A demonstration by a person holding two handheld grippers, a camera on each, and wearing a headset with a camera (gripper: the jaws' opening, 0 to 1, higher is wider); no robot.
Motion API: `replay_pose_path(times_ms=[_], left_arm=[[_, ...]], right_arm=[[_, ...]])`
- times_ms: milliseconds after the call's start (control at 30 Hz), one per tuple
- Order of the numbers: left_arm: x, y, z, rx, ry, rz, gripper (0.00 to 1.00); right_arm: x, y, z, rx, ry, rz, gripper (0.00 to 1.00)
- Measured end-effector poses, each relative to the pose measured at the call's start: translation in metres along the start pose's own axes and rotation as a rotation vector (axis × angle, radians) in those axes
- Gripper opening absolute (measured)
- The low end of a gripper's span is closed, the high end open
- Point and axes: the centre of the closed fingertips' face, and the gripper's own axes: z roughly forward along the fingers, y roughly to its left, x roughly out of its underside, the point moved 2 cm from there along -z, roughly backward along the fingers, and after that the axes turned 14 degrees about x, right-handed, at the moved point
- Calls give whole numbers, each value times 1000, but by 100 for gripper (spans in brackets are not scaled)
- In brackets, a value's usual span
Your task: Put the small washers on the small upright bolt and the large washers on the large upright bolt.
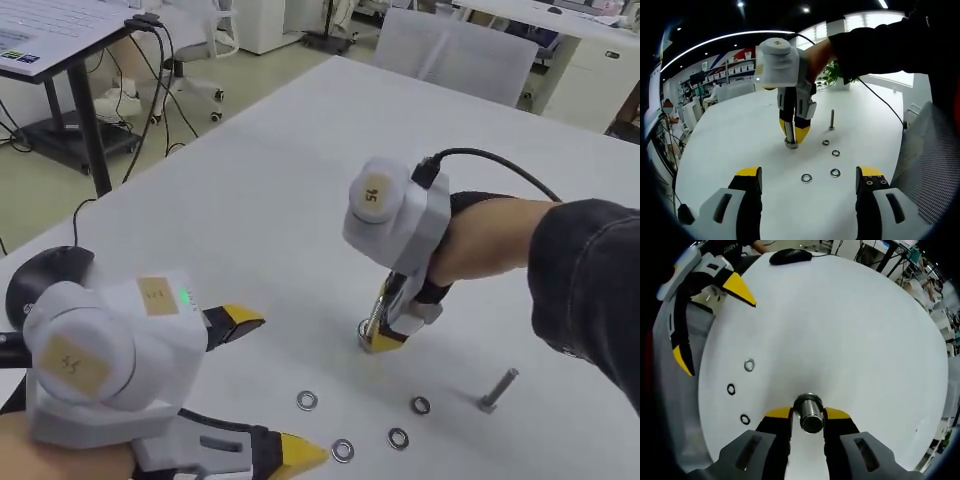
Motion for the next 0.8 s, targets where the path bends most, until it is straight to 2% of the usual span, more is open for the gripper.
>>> replay_pose_path(times_ms=[367,800], left_arm=[[-1,-1,1,4,2,3,76],[-3,-1,1,6,4,13,76]], right_arm=[[8,-1,-4,4,3,15,27],[21,7,-9,-1,18,28,27]])
